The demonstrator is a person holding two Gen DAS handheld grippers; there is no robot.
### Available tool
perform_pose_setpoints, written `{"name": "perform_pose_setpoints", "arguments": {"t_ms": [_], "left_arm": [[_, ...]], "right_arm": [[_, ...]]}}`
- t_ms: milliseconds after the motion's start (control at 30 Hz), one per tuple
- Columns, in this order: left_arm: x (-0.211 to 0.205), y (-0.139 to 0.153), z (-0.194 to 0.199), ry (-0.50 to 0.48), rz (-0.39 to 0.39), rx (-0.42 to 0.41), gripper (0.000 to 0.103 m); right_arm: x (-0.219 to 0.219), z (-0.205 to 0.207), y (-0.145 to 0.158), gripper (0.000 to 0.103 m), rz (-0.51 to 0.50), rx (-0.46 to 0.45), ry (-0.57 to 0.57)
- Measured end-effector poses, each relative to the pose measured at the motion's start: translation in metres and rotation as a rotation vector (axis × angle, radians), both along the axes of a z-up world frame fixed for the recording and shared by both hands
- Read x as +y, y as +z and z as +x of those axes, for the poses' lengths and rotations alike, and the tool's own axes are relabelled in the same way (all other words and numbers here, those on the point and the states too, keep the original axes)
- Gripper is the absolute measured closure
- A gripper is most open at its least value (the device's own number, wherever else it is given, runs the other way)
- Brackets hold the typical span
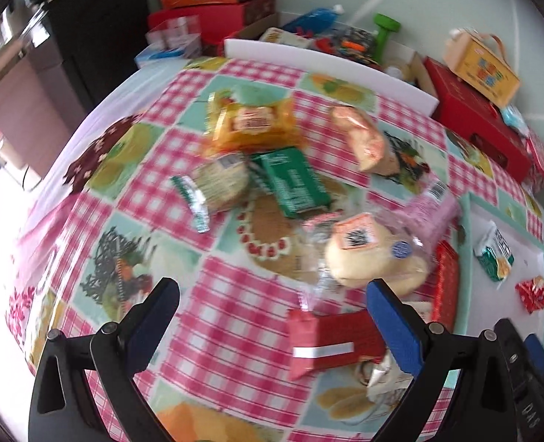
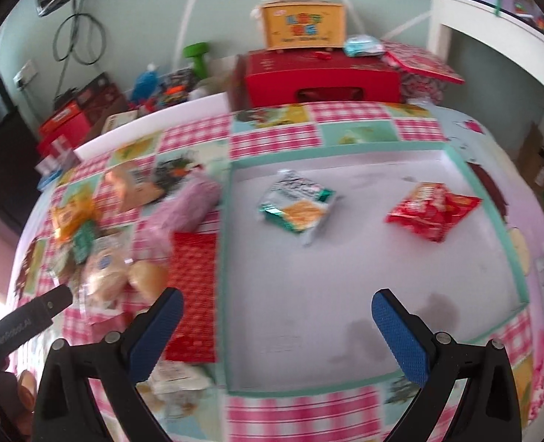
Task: Organize snacks
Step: 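Grasp the red packet with white stripe with the left tool while the right tool reaches the white sachet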
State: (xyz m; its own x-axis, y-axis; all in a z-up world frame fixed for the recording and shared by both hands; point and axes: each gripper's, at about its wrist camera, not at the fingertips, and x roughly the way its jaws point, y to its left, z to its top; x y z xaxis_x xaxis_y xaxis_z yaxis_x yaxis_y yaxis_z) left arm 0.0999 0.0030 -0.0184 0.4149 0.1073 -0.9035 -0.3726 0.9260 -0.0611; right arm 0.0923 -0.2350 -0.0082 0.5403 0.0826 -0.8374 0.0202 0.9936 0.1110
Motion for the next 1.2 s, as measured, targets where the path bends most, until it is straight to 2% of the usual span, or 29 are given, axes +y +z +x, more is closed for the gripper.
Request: {"name": "perform_pose_setpoints", "arguments": {"t_ms": [167,333,500,733,767,867,967,1200], "left_arm": [[0.007,-0.011,0.001,0.012,-0.043,0.026,0.002],[-0.005,-0.029,0.007,-0.034,-0.09,0.077,0.002],[-0.018,-0.042,0.01,-0.065,-0.155,0.112,0.002],[-0.037,-0.053,0.016,-0.103,-0.192,0.145,0.003],[-0.04,-0.054,0.016,-0.109,-0.192,0.149,0.005],[-0.045,-0.059,0.021,-0.123,-0.198,0.165,0.021],[-0.05,-0.057,0.021,-0.135,-0.201,0.147,0.034],[-0.041,-0.054,0.018,-0.1,-0.22,0.135,0.036]], "right_arm": [[0.031,-0.002,-0.003,0.0,-0.011,0.01,0.082],[0.054,-0.003,-0.014,0.001,-0.099,0.044,0.133],[0.041,-0.002,-0.017,0.004,-0.16,0.065,0.08],[0.012,0.008,-0.024,0.004,-0.148,0.108,-0.007],[0.008,0.008,-0.023,0.004,-0.143,0.108,-0.013],[0.002,0.009,-0.024,0.004,-0.137,0.113,-0.029],[0.0,0.009,-0.024,0.004,-0.132,0.115,-0.036],[0.011,0.009,-0.018,0.004,-0.087,0.071,0.009]]}}
